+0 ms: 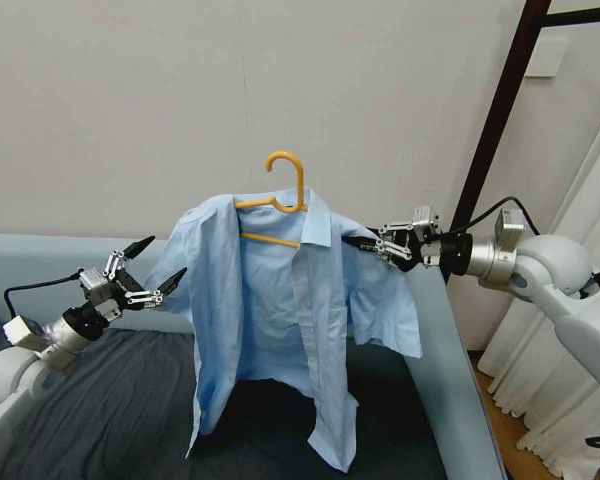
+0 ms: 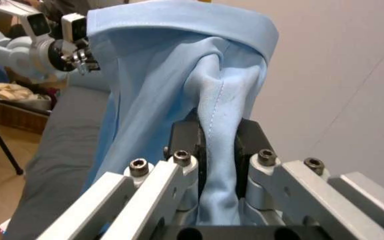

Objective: Pick up the clothes from the sofa and hang them on the clothes hanger.

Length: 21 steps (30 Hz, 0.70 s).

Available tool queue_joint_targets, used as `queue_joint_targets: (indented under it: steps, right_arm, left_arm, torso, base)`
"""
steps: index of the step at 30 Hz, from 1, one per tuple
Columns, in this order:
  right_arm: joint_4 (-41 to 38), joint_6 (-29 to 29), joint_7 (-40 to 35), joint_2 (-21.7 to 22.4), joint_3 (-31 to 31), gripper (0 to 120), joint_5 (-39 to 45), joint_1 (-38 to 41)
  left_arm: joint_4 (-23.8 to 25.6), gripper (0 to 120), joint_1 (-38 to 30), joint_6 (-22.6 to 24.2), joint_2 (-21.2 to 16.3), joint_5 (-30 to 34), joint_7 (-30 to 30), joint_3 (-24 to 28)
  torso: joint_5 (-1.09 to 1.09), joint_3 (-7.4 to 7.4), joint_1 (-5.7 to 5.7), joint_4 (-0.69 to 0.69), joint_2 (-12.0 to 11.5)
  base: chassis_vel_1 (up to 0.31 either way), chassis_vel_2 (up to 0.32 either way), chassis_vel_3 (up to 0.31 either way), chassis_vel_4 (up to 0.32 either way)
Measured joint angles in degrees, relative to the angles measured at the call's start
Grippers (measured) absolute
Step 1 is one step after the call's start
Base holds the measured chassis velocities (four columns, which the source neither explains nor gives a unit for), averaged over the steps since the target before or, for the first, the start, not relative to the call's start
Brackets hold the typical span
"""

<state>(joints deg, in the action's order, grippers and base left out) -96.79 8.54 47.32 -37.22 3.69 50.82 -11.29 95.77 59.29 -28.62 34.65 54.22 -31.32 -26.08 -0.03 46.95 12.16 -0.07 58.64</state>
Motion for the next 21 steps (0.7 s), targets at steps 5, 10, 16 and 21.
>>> queue_joint_targets:
  steps: [5,10,16,21]
  right_arm:
    - [0.4,0.4,0.3,1.5,1.5,7,1.5,3.8]
    - [0.5,1.1,-1.0,1.7,1.9,7,3.9,6.3]
    - [-0.6,2.5,-5.1,2.0,1.7,7,4.8,5.7]
    - [-2.1,2.6,-5.1,2.1,1.8,7,3.6,2.2]
  left_arm:
    - [1.0,100,-0.1,0.8,0.1,0.1,1.4,0.4]
    - [3.2,100,-0.3,2.6,0.1,0.5,4.3,0.4]
    - [7.2,100,-0.7,6.3,0.4,1.0,11.7,1.2]
    - [12.3,100,-1.6,10.8,1.7,0.9,21.1,3.3]
  torso:
    - [0.0,0.0,0.0,-0.01,0.0]
    - [-0.01,0.0,0.0,-0.01,0.0]
    - [0.0,0.0,0.0,0.0,0.0]
    - [0.01,0.0,0.0,-0.02,0.0]
  base:
    - [0.0,0.0,0.0,0.0]
    - [0.0,0.0,0.0,0.0]
    - [0.0,0.0,0.0,0.0]
    - [0.0,0.0,0.0,0.0]
